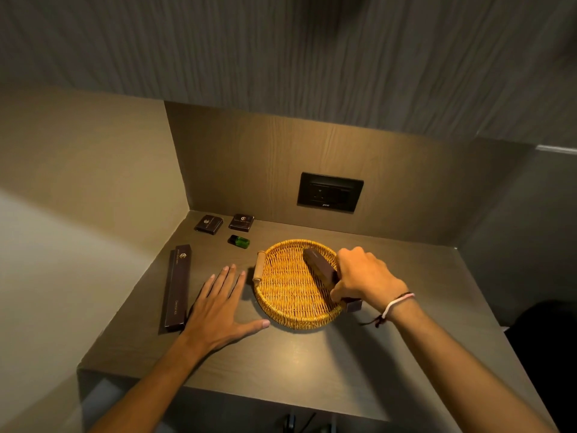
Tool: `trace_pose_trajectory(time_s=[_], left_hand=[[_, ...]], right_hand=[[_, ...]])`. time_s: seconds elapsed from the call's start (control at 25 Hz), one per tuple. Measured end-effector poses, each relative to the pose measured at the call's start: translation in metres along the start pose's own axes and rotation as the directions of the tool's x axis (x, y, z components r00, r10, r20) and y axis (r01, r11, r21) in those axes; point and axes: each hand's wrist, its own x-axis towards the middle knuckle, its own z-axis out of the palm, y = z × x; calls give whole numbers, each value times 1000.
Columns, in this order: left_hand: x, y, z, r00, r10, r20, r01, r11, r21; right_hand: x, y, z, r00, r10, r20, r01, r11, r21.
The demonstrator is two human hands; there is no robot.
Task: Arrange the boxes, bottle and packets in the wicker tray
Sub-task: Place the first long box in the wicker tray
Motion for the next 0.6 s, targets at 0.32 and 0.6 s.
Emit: trace_pose_trajectory(time_s=[0.32, 0.6], left_hand=[[0, 0, 0, 1000, 8, 1, -8, 1000, 2], [-1, 2, -4, 1000, 4, 4, -4, 1000, 4]], right_hand=[[10, 8, 3, 998, 60, 18, -58, 993, -106], [26, 21, 0, 999, 21, 31, -17, 993, -117]])
